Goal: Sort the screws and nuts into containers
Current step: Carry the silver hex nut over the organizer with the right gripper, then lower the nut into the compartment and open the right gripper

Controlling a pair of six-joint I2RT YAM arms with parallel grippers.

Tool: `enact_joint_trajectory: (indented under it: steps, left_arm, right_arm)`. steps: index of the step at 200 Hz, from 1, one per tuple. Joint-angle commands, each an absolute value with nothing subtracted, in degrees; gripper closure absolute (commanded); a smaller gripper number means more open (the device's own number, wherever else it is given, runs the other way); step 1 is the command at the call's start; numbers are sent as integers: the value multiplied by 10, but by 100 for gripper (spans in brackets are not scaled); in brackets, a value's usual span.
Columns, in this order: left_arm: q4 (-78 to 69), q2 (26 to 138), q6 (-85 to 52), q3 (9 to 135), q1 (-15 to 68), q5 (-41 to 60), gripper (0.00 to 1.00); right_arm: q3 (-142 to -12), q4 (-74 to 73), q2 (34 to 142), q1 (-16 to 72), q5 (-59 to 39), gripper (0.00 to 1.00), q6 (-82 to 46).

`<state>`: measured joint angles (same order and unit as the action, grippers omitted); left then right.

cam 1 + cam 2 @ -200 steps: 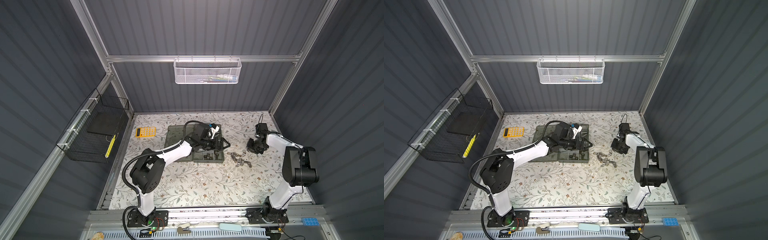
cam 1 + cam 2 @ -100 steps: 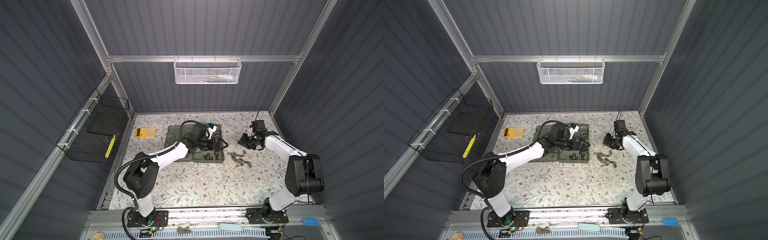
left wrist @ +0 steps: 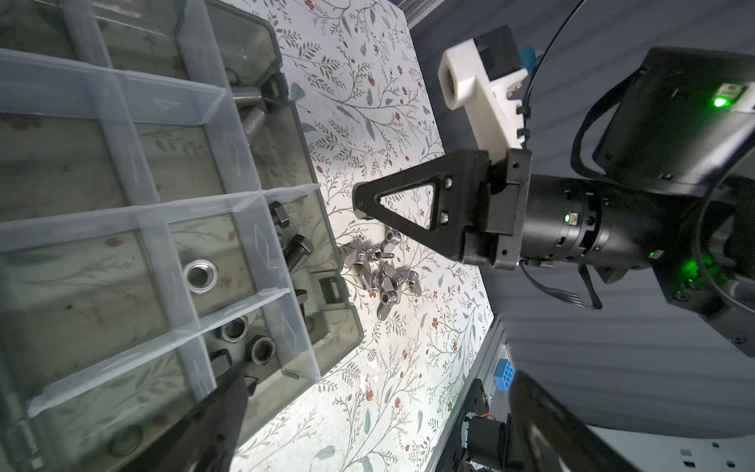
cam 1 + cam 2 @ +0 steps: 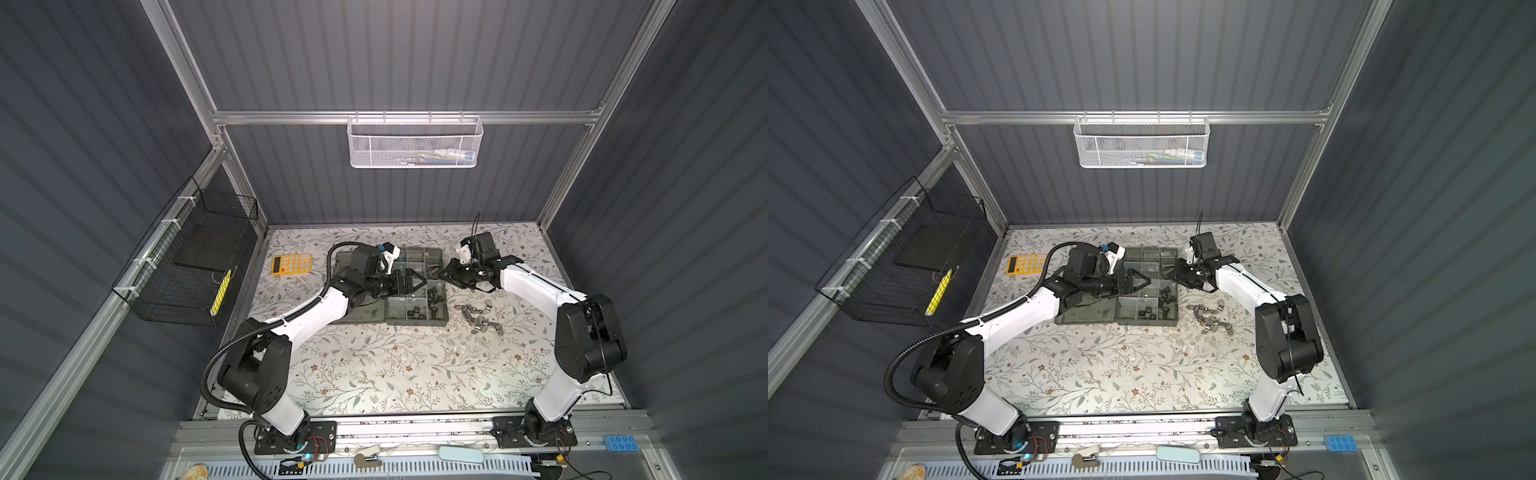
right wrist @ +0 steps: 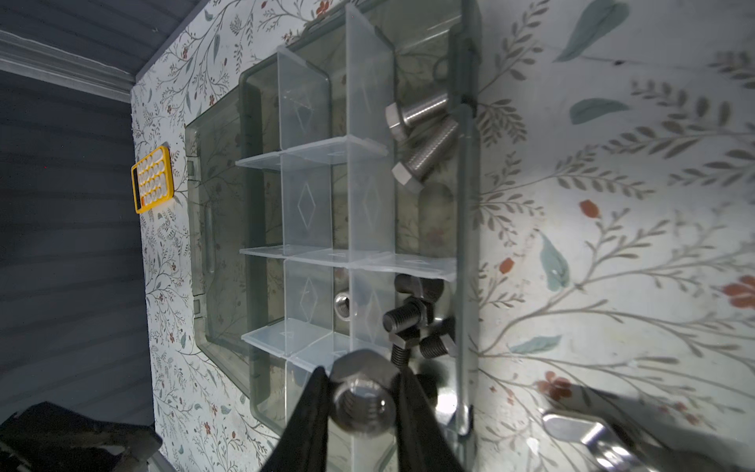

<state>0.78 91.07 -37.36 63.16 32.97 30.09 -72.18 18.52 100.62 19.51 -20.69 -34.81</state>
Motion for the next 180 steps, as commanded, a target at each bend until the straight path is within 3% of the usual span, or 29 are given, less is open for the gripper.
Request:
enact_joint_trajectory:
  steps: [1,121,180]
  left_arm:
    - [23,886,-353,616,326,311,0]
    - [18,849,-356,566,275,333,0]
    - [14,856,-359,570,274,338,0]
  right_arm:
    - [-747,172,1027,214,-218,81,-367]
    - [-817,173,1145,281,-220,76,-394]
    - [-815,183,1157,284,-216,68,-388]
